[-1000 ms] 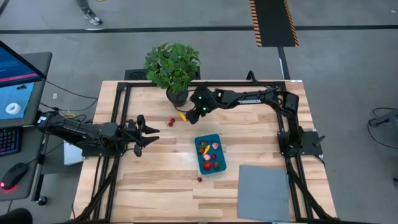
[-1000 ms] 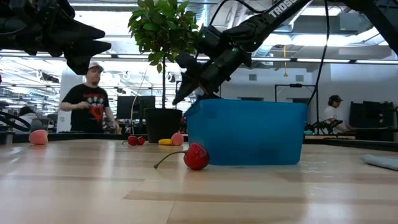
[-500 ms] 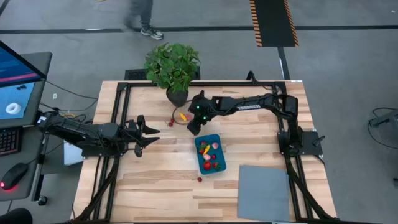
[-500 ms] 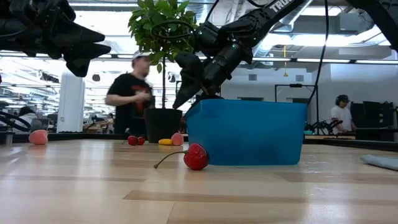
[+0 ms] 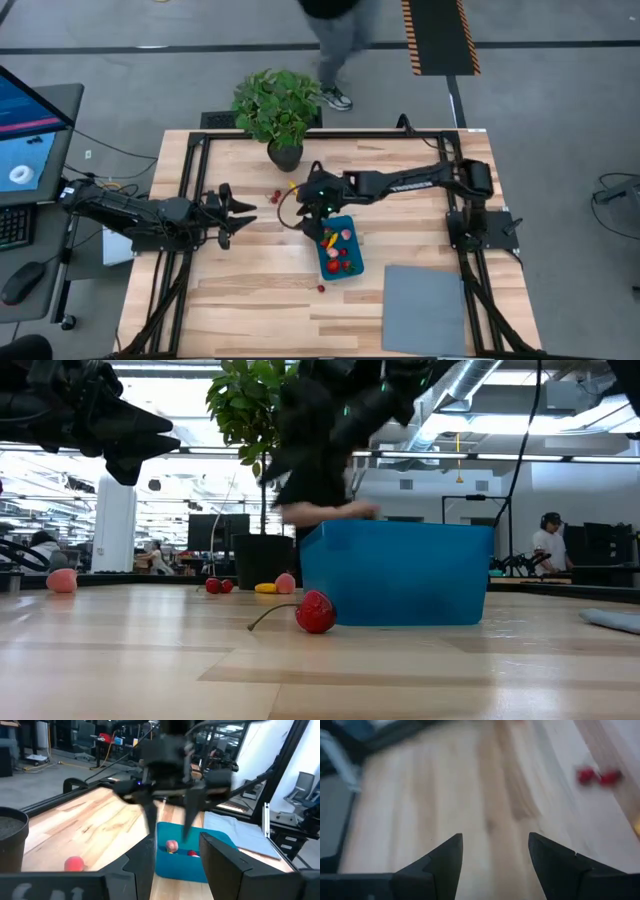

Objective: Pick and placing Produce into tupperware
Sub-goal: Put the bottom cherry into the blue bin

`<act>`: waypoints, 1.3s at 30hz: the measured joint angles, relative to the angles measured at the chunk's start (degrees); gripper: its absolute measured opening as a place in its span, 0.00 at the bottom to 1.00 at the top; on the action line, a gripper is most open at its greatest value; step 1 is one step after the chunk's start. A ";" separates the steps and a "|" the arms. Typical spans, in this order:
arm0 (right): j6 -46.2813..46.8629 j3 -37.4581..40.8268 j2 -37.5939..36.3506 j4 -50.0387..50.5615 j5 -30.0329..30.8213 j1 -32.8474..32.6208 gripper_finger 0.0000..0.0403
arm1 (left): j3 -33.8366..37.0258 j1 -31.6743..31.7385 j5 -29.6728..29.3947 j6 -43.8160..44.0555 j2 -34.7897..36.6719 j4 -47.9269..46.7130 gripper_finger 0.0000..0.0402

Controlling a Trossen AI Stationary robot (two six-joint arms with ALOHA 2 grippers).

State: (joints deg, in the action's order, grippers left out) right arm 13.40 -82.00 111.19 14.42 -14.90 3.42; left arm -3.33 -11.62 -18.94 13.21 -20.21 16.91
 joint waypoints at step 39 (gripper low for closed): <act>-8.96 -14.65 14.89 21.38 13.72 -26.31 0.62 | 0.00 0.03 -0.38 15.27 -0.02 -5.10 0.35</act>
State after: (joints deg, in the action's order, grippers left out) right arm 4.44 -96.65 126.08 35.80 -1.19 -22.89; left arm -3.33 -11.59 -19.32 28.48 -20.23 11.82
